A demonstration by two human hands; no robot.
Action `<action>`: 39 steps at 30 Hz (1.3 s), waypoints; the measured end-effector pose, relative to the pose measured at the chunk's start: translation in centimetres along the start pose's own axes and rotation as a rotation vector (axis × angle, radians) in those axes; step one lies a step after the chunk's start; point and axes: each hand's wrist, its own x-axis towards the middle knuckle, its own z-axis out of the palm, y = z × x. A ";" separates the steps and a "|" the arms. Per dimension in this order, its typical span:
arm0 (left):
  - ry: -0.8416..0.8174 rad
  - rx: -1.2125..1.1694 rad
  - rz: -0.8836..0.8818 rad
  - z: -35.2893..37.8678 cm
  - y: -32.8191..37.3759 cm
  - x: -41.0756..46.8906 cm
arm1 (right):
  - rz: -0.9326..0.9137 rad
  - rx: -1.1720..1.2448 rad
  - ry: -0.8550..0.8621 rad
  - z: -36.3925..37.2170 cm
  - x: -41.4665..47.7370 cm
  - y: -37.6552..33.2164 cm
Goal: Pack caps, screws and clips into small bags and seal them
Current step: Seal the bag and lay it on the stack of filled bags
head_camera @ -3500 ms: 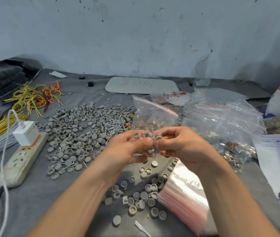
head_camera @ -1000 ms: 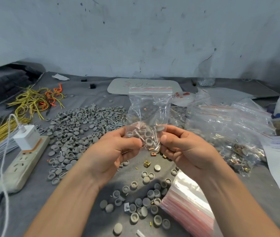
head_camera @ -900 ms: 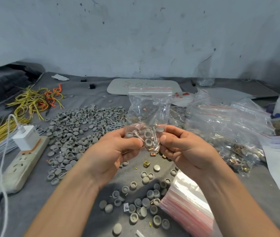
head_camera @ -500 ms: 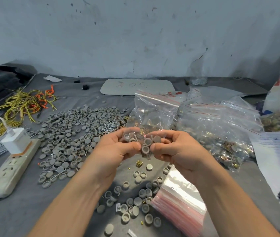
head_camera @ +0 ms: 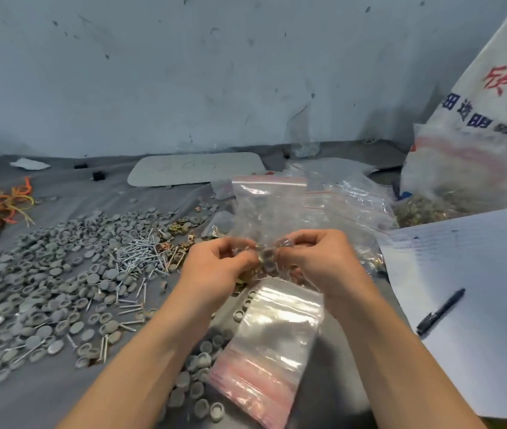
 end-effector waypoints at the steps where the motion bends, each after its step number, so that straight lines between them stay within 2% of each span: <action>1: 0.018 0.011 0.009 1.4 0.1 0.7 | 0.000 -0.047 0.078 -0.6 0.5 0.1; 5: 0.075 0.132 -0.006 5.7 -0.4 3.4 | -0.021 -0.284 0.457 -3.2 1.6 0.1; 7: 0.075 0.246 -0.017 6.7 -1.2 4.1 | -0.060 -0.280 0.553 -4.1 1.6 0.0; 9: 0.141 0.517 0.135 6.6 -2.0 4.0 | -0.095 -0.280 0.486 -4.4 1.7 0.3; 11: 0.183 0.721 0.296 6.2 -2.6 3.7 | -0.071 -0.350 0.277 -4.1 2.1 0.7; 14: 0.005 0.939 0.303 6.5 -3.3 3.6 | -0.017 -0.602 -0.057 -3.1 2.6 1.5; 16: -0.086 0.967 0.279 7.0 -3.3 3.5 | -0.023 -0.673 -0.119 -3.0 2.6 1.7; 20: -0.161 0.986 0.305 6.2 -3.4 3.6 | -0.092 -0.815 -0.159 -3.3 2.2 1.9; 24: -0.063 0.898 0.300 2.9 -3.3 2.6 | -0.143 -0.802 -0.094 -3.5 0.9 1.6; 27: -0.026 0.938 0.280 0.1 -3.4 1.2 | -0.125 -0.913 -0.304 -2.5 -1.7 2.1; 30: -0.096 0.969 0.252 -1.7 -3.4 -0.7 | -0.156 -1.127 -0.484 -0.8 -3.8 3.6; 35: -0.210 0.905 0.224 -2.8 -4.1 -4.5 | -0.302 -1.254 -0.440 -0.5 -4.6 4.3; 39: -0.209 0.891 0.202 -2.8 -4.7 -6.2 | -0.307 -1.127 -0.261 -0.2 -5.4 4.6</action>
